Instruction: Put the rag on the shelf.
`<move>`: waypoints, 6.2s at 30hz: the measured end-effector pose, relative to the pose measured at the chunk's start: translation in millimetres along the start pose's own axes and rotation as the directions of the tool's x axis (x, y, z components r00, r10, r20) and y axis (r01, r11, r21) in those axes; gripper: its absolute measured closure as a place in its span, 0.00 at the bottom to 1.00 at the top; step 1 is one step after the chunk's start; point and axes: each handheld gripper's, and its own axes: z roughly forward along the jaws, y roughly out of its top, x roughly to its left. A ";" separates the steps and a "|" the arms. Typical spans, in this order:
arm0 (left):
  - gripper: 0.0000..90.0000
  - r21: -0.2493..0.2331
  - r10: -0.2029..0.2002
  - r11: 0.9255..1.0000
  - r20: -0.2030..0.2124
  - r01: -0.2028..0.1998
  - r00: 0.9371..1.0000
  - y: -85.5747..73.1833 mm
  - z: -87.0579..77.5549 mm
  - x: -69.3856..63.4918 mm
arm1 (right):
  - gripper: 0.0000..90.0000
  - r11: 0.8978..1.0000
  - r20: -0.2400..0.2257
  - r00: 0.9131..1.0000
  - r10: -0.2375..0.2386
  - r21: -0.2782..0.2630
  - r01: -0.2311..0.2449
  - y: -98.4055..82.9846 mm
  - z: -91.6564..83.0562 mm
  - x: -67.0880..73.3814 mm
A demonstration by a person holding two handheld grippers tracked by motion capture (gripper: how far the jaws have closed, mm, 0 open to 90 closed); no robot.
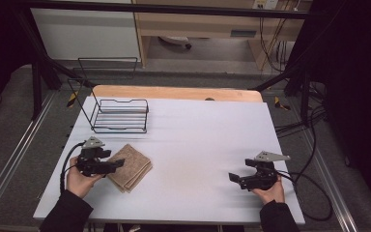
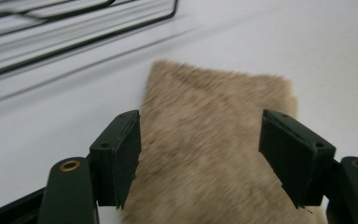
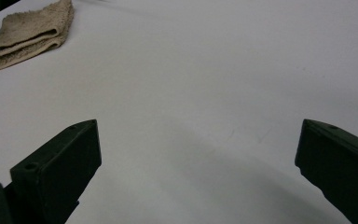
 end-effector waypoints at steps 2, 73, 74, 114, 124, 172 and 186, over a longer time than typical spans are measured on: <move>0.33 0.011 -0.007 1.000 -0.003 0.007 1.000 -3.4 -1.2 4.8 | 0.01 1.000 -0.002 1.000 0.003 0.001 -0.003 1.1 2.3 2.3; 0.83 0.085 -0.124 0.989 0.028 0.121 0.992 -45.6 -25.4 16.1 | 0.89 0.989 -0.134 0.988 -0.076 0.114 0.092 89.9 232.2 174.2; 0.78 0.085 -0.124 0.989 0.028 0.121 0.992 -45.6 -25.4 16.1 | 0.86 0.989 -0.124 0.988 -0.093 0.104 0.107 90.4 229.8 175.0; 0.87 0.088 -0.090 0.992 0.044 0.086 0.995 7.0 42.0 46.0 | 0.41 0.997 -0.118 0.992 -0.037 0.057 0.044 96.3 210.5 167.8; 0.89 0.083 -0.079 0.994 0.041 0.075 0.996 5.2 42.7 44.4 | 0.63 0.993 -0.096 0.995 -0.013 0.112 0.024 95.2 234.8 177.8; 0.94 -0.174 -0.042 0.983 0.089 0.057 0.995 4.6 -18.4 33.8 | 0.95 0.996 -0.203 0.975 -0.091 -0.036 0.086 114.6 196.5 198.7; 0.94 -0.252 -0.013 0.967 0.087 0.034 0.996 9.7 -39.8 25.9 | 0.95 0.987 -0.210 0.968 -0.140 -0.113 0.119 128.6 179.7 202.4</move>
